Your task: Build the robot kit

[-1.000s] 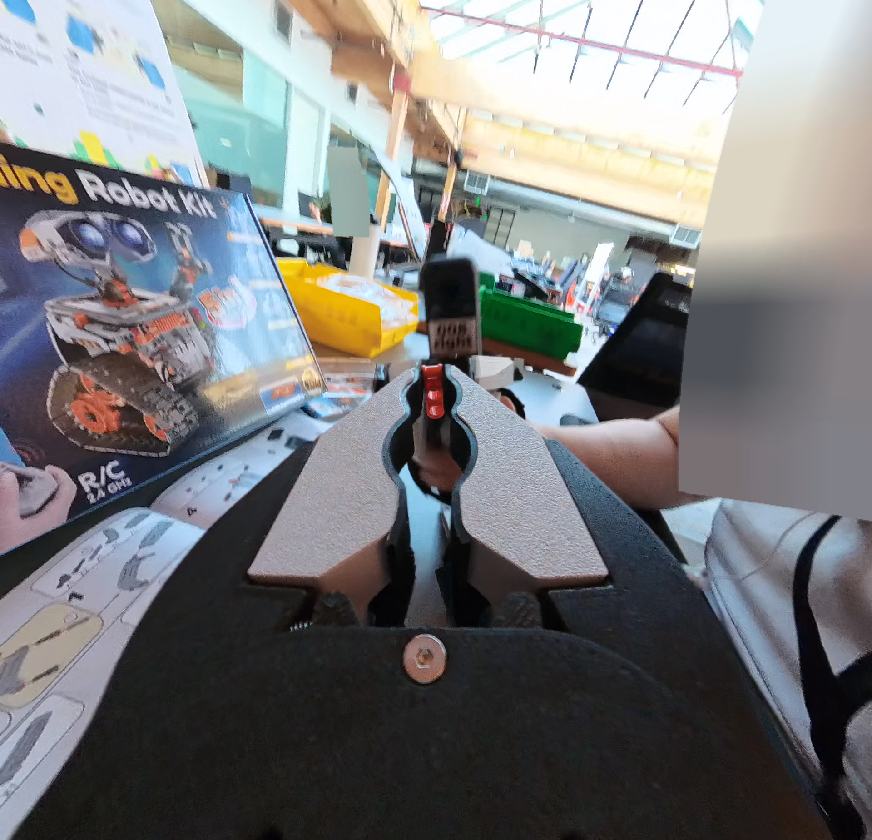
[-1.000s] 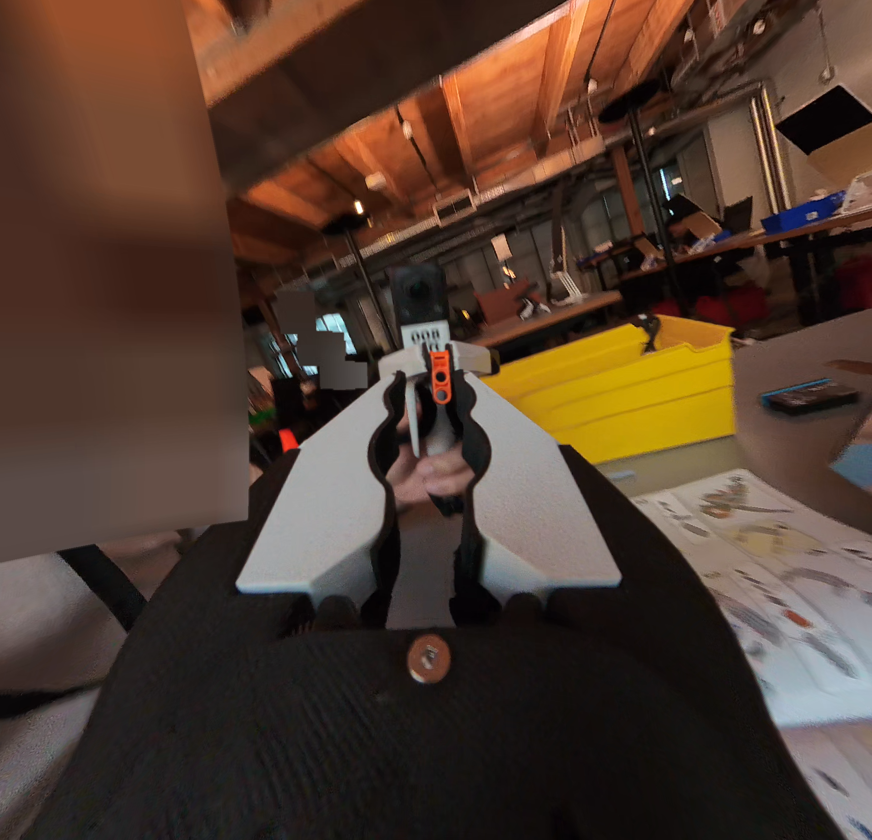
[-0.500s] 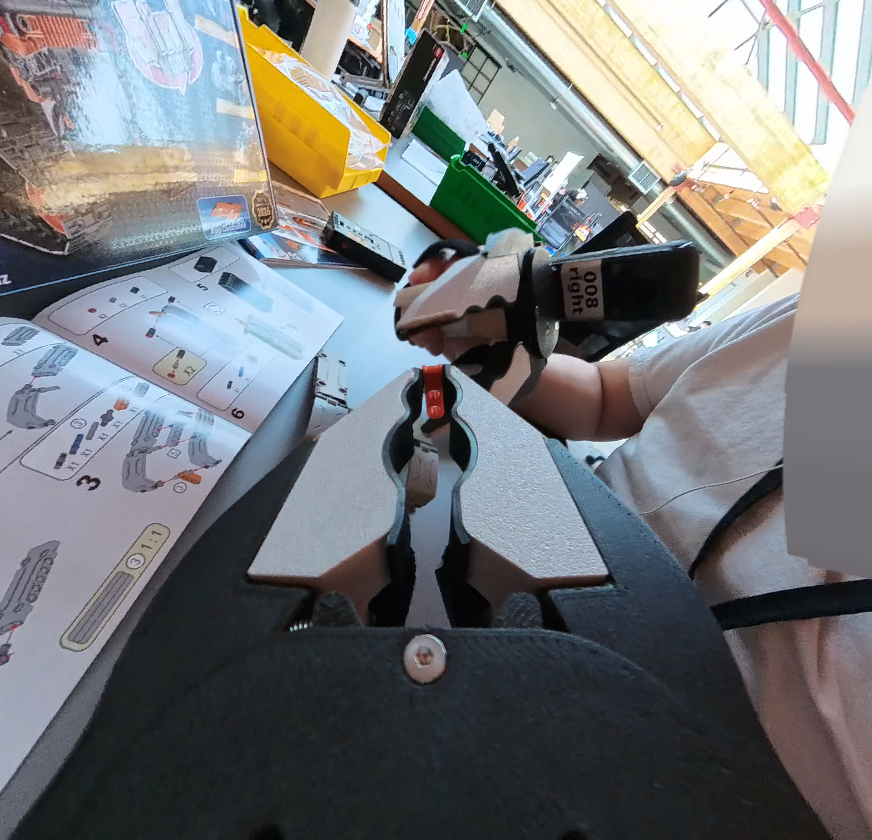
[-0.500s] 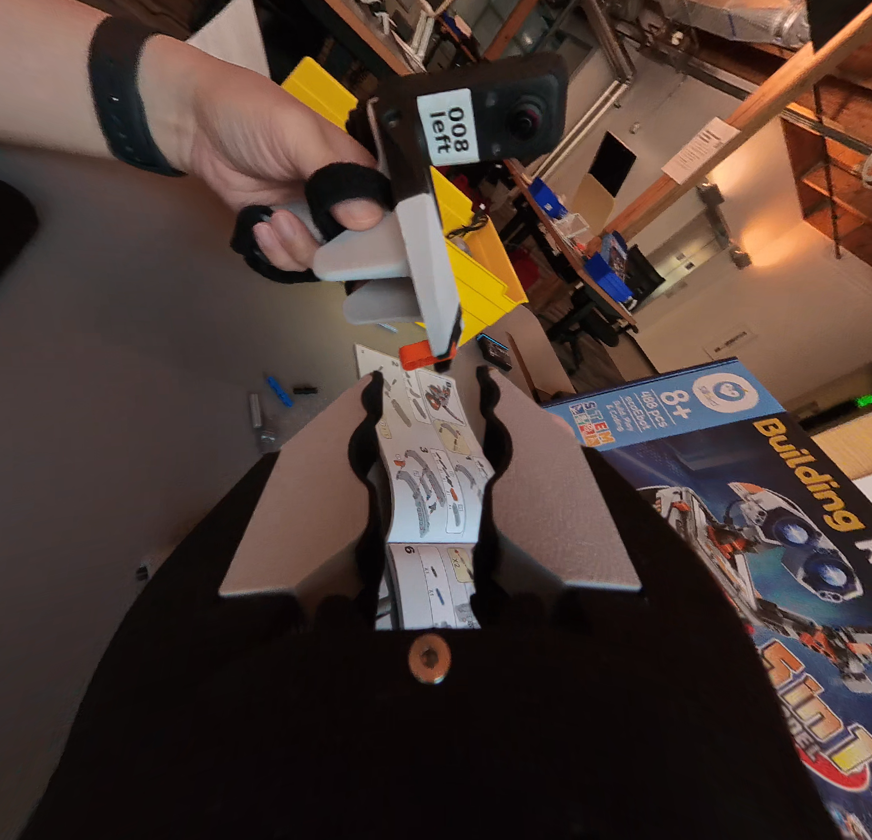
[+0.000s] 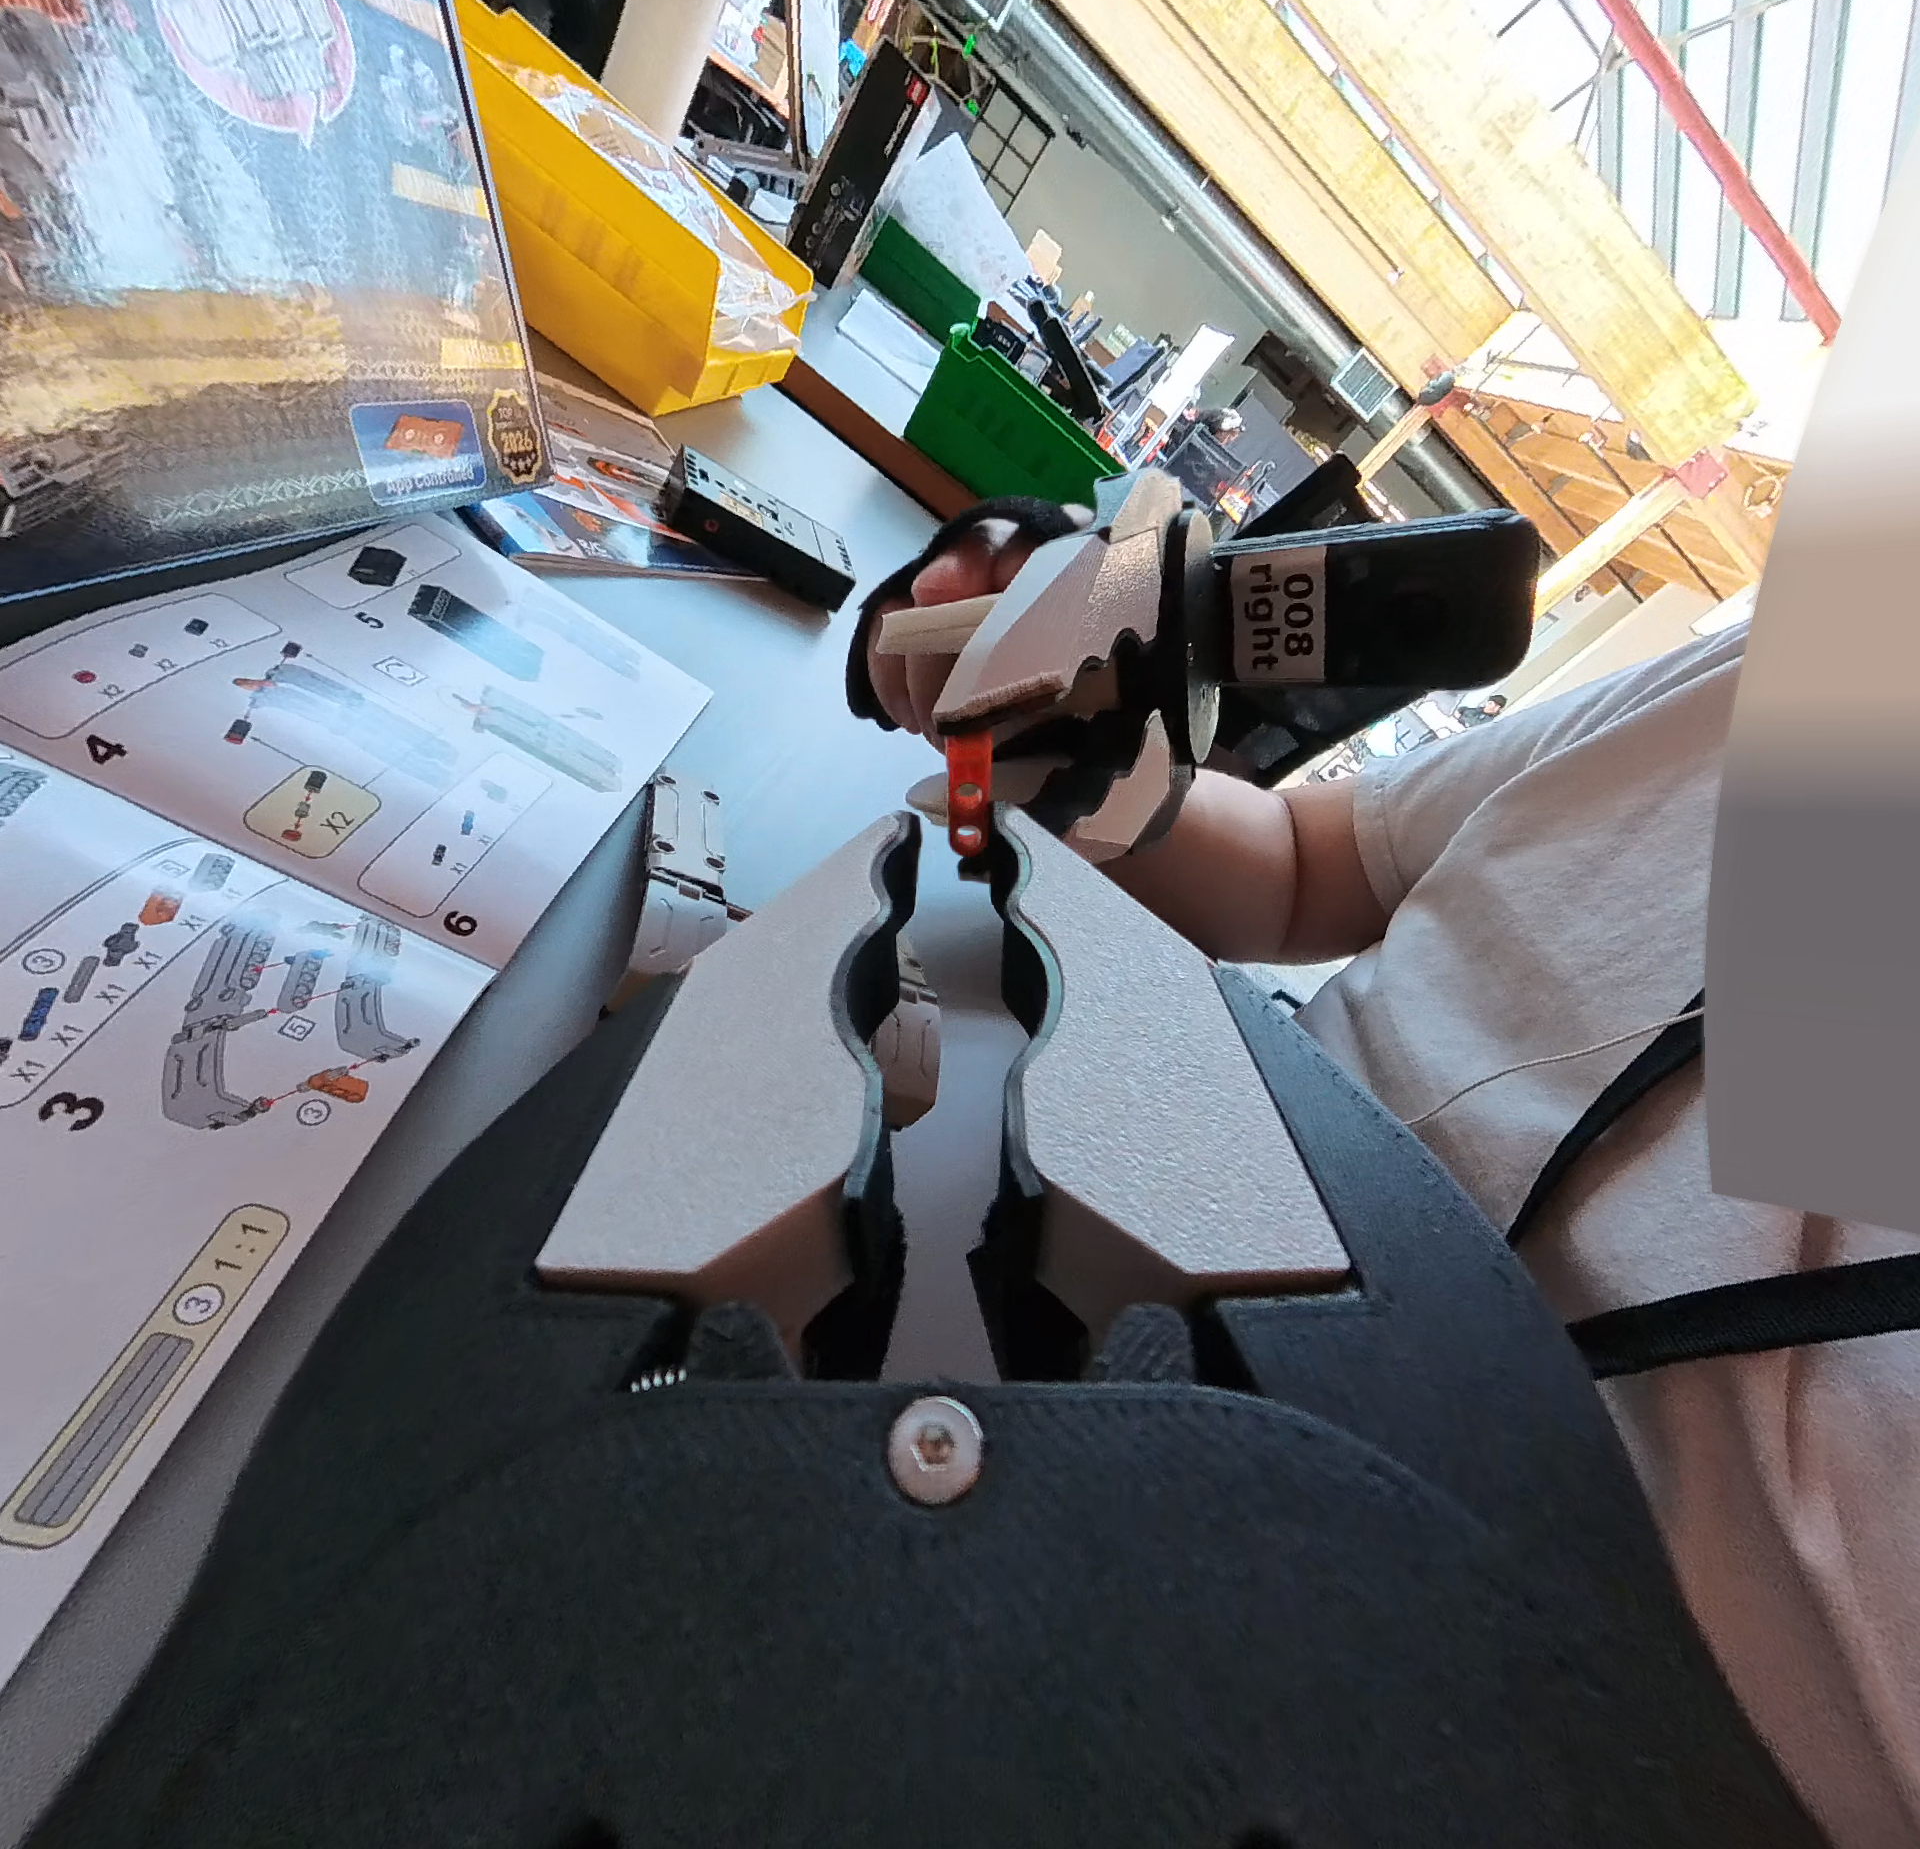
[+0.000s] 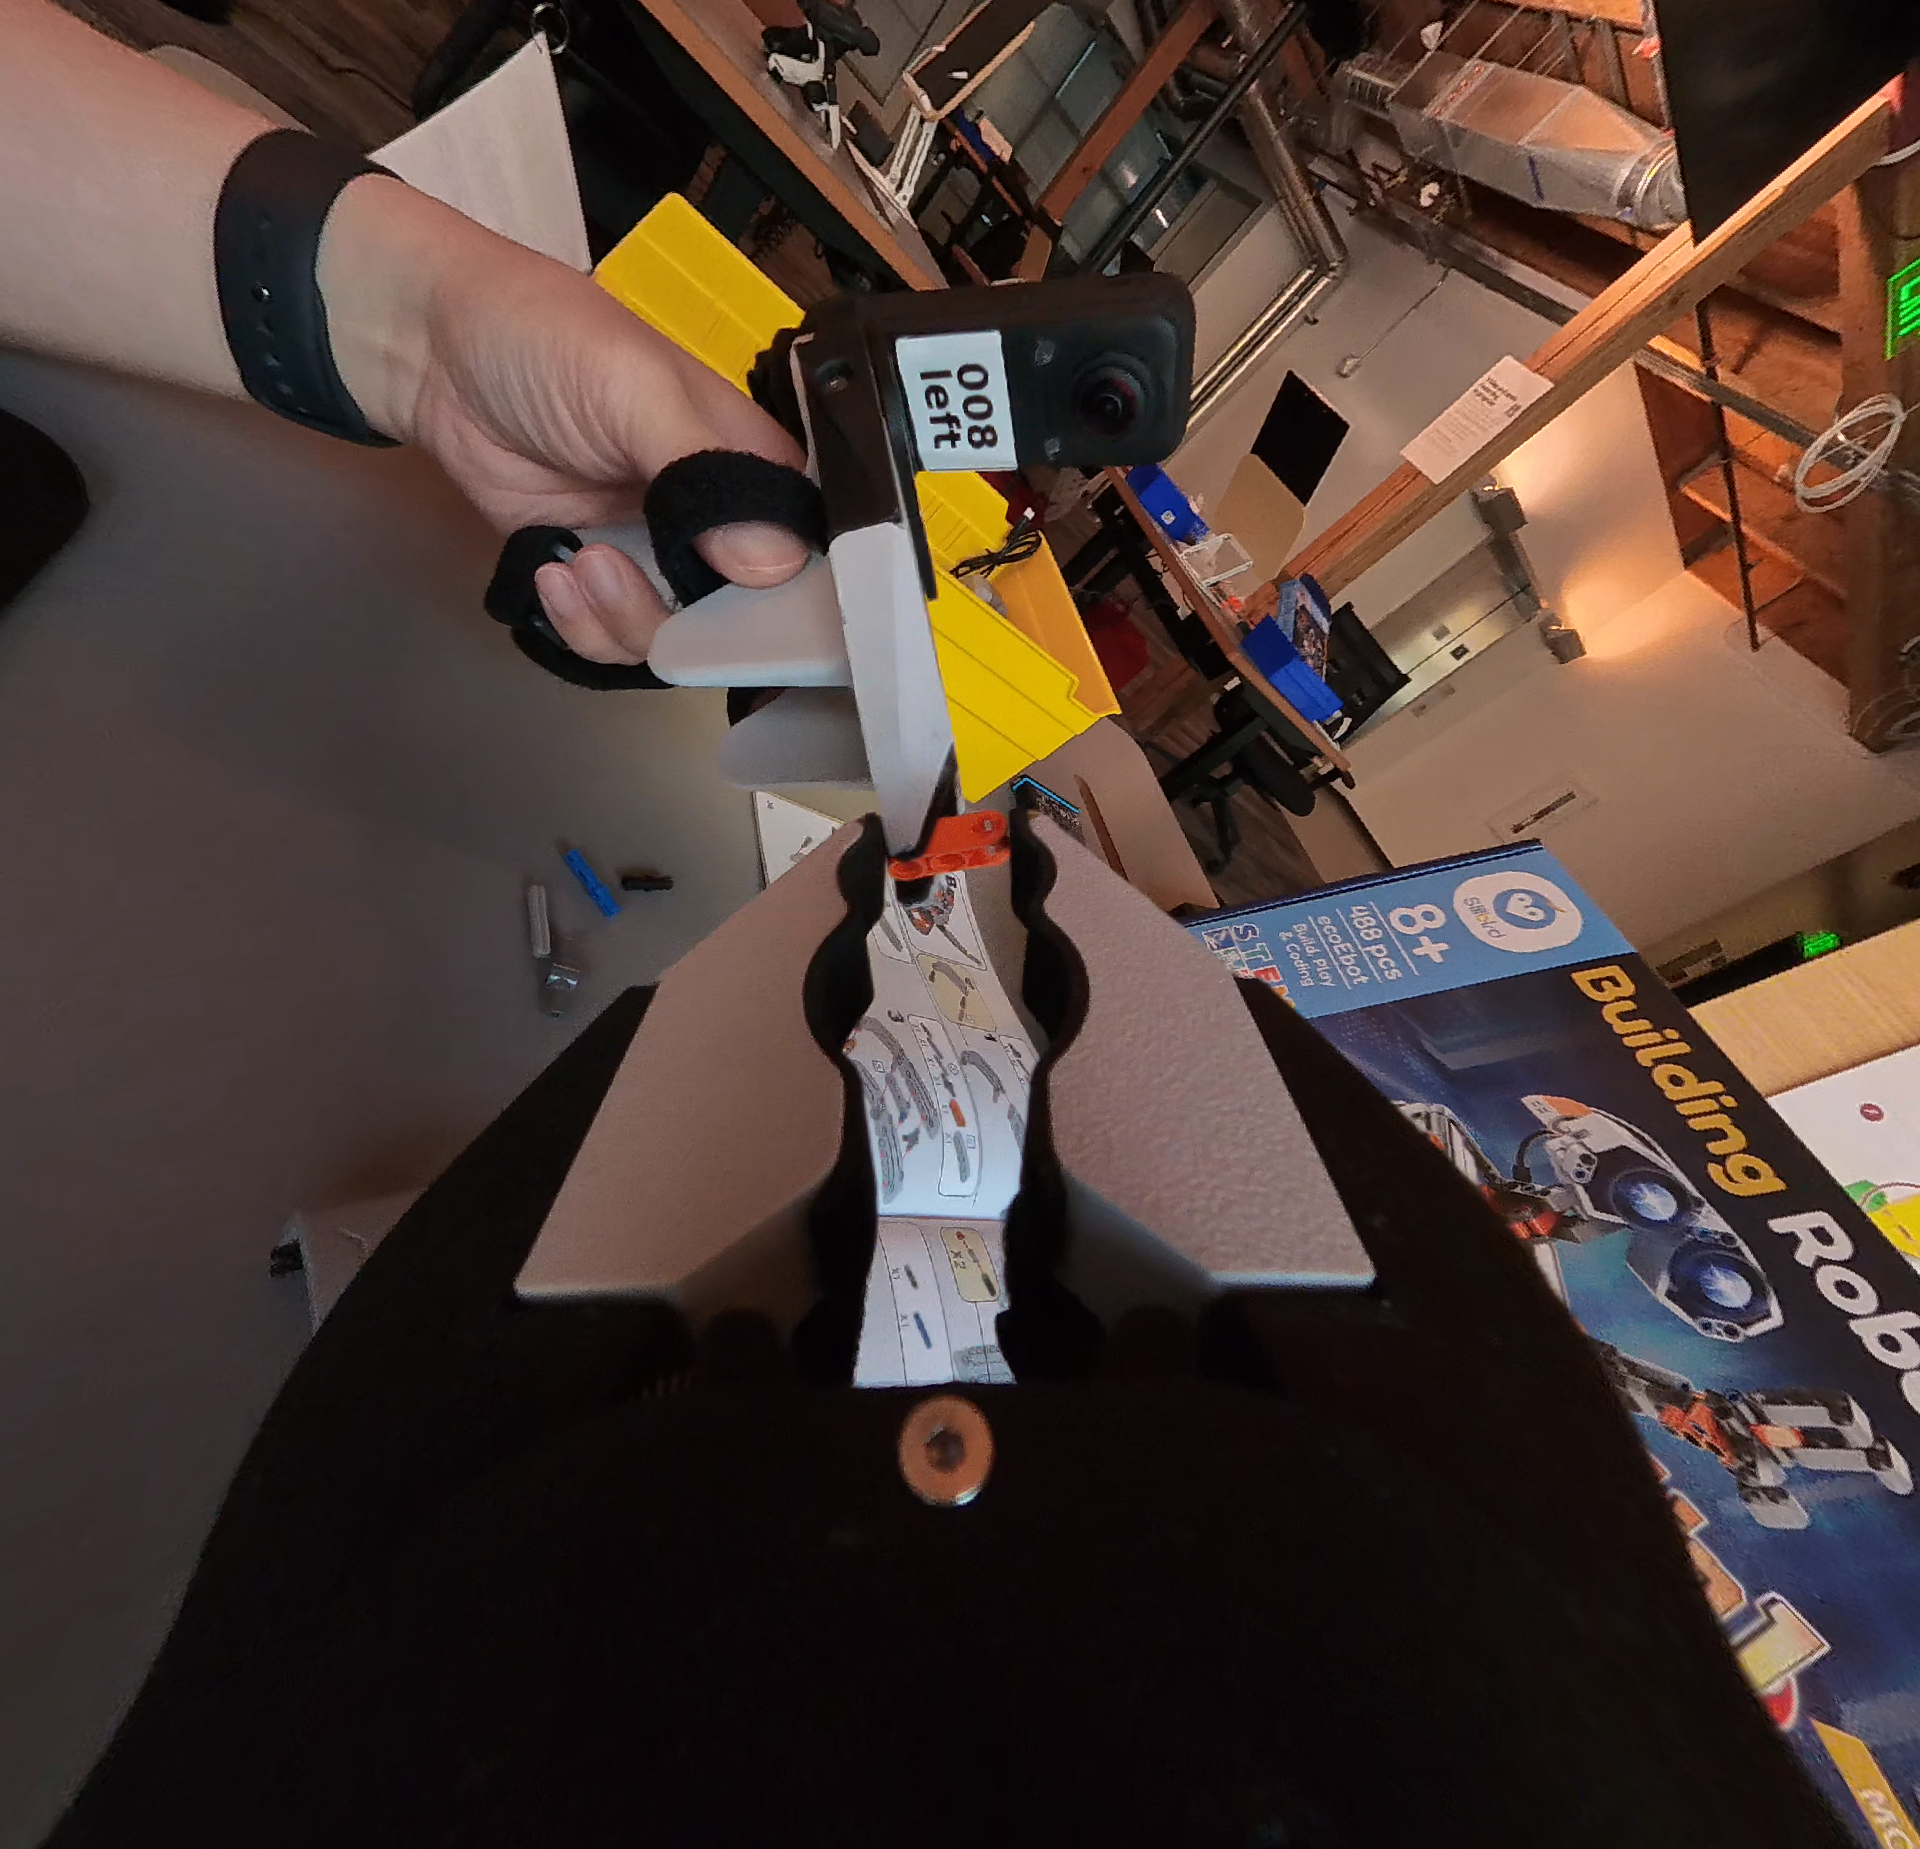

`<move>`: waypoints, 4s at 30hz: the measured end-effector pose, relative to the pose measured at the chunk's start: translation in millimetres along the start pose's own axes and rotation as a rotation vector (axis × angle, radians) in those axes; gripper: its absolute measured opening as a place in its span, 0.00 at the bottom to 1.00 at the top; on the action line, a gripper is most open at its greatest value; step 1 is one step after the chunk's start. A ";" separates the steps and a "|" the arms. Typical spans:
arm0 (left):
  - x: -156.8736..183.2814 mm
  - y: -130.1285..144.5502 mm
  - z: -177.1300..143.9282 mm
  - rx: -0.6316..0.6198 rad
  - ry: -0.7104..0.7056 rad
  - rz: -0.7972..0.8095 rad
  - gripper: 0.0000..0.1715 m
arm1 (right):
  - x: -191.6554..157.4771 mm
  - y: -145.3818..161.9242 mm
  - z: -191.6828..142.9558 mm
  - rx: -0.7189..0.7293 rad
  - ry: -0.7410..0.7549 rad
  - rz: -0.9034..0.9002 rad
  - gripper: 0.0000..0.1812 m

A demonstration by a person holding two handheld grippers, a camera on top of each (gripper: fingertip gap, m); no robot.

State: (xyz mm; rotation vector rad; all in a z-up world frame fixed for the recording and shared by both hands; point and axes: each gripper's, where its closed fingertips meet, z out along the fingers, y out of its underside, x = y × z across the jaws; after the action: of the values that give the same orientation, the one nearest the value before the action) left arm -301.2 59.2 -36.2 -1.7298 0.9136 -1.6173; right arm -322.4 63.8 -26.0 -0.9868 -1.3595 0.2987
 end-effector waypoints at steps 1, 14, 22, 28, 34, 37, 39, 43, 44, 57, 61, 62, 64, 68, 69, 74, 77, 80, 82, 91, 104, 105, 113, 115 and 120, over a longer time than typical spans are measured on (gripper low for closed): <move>1.1 -0.8 0.7 0.007 0.007 0.002 0.06 | 0.4 -0.4 -0.6 0.004 -0.003 0.005 0.13; -25.7 -38.5 -41.1 0.130 -0.401 0.363 0.03 | -6.2 7.2 7.2 -0.042 -0.075 0.213 0.16; -22.1 -55.3 -57.2 0.207 -0.547 0.500 0.03 | -102.5 39.4 40.8 -0.451 -0.475 0.406 0.06; -21.2 -59.7 -63.7 0.240 -0.539 0.483 0.03 | -112.5 52.3 46.4 -0.565 -0.504 0.442 0.04; -13.9 -69.0 -77.0 0.289 -0.528 0.471 0.03 | -116.5 59.6 45.8 -0.610 -0.513 0.456 0.05; -11.4 -72.4 -82.3 0.309 -0.528 0.471 0.03 | -119.6 63.3 45.0 -0.618 -0.518 0.466 0.07; -10.8 -73.9 -85.1 0.318 -0.529 0.468 0.03 | -120.8 67.9 44.6 -0.629 -0.515 0.460 0.08; -11.4 -74.7 -87.1 0.324 -0.525 0.458 0.03 | -118.3 70.9 44.7 -0.626 -0.510 0.480 0.08; -11.9 -74.5 -87.1 0.323 -0.524 0.456 0.03 | -118.1 71.1 44.8 -0.624 -0.514 0.492 0.08; -22.3 -70.1 -86.0 0.283 -0.568 0.462 0.03 | -117.3 73.7 45.3 -0.669 -0.467 0.637 0.06; -28.7 -65.6 -82.0 0.251 -0.589 0.468 0.03 | -118.2 73.5 44.7 -0.667 -0.469 0.665 0.02; -29.9 -64.4 -80.6 0.245 -0.590 0.467 0.03 | -118.3 73.1 44.5 -0.665 -0.472 0.671 0.03; -33.3 -61.9 -77.7 0.232 -0.598 0.467 0.03 | -116.4 69.6 43.2 -0.647 -0.480 0.663 0.02; -49.4 -52.3 -73.1 0.135 -0.720 0.540 0.03 | -49.5 55.4 23.3 -0.546 -0.261 0.656 0.02; -53.5 -48.9 -70.8 0.098 -0.758 0.569 0.03 | -31.5 50.0 14.8 -0.499 -0.208 0.722 0.02; -71.1 -18.4 -42.1 -0.129 -0.863 0.675 0.03 | -1.7 42.1 -9.3 -0.350 -0.115 0.949 0.02; -76.7 2.3 -23.2 -0.220 -0.836 0.634 0.03 | -7.5 43.0 -6.0 -0.391 -0.104 0.880 0.02; -78.6 14.7 -13.4 -0.255 -0.796 0.547 0.03 | -10.6 55.4 -4.6 -0.477 -0.053 0.741 0.02; -81.2 19.6 -13.3 -0.280 -0.793 0.510 0.03 | -14.0 63.7 -4.1 -0.523 -0.050 0.709 0.02; -86.1 42.8 -8.0 -0.372 -0.739 0.344 0.03 | -22.1 81.1 1.3 -0.611 -0.043 0.603 0.02; -86.6 51.6 -3.5 -0.401 -0.727 0.293 0.03 | -34.0 91.1 4.3 -0.670 -0.074 0.650 0.02; -87.3 51.7 -3.4 -0.405 -0.736 0.306 0.03 | -34.2 91.4 4.2 -0.667 -0.075 0.678 0.02; -91.7 52.3 -1.3 -0.445 -0.806 0.443 0.03 | -30.6 91.4 1.1 -0.592 -0.087 0.978 0.02; -91.1 52.9 1.4 -0.437 -0.800 0.440 0.03 | -30.2 89.9 0.2 -0.574 -0.101 1.009 0.02; -90.3 53.1 3.9 -0.400 -0.767 0.376 0.03 | -35.8 90.5 -1.1 -0.590 -0.133 1.033 0.02</move>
State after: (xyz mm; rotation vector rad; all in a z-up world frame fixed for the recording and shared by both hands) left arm -304.0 100.9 -132.4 -2.0443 1.1038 -0.4649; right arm -298.6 91.3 -116.3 -2.1709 -0.9512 0.7597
